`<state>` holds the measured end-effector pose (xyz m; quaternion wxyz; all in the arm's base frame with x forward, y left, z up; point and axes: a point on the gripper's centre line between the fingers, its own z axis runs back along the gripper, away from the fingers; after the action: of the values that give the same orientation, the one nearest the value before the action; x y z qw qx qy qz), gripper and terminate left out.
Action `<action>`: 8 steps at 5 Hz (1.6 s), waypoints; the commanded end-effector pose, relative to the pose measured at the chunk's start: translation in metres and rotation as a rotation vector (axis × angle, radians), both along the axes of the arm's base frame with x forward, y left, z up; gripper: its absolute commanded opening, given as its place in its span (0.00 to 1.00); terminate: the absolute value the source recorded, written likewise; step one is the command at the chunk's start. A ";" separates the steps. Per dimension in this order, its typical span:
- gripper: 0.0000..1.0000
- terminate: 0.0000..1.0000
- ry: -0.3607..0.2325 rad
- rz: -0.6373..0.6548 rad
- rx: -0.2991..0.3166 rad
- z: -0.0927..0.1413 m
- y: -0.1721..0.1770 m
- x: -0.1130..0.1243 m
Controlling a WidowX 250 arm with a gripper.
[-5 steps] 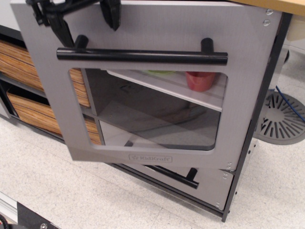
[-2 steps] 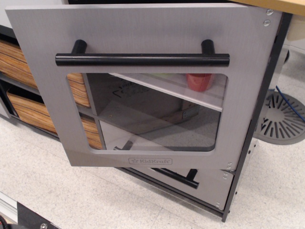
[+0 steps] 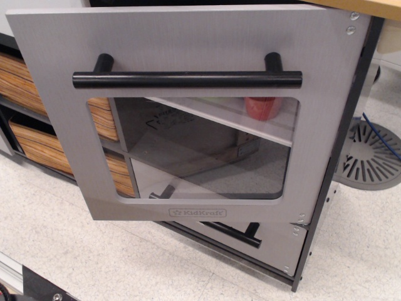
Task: Open oven
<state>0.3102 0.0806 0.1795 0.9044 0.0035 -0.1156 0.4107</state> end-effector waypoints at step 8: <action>1.00 0.00 -0.033 -0.032 -0.175 -0.045 -0.080 -0.074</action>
<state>0.2343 -0.0071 0.1220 0.9058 -0.0778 -0.0770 0.4093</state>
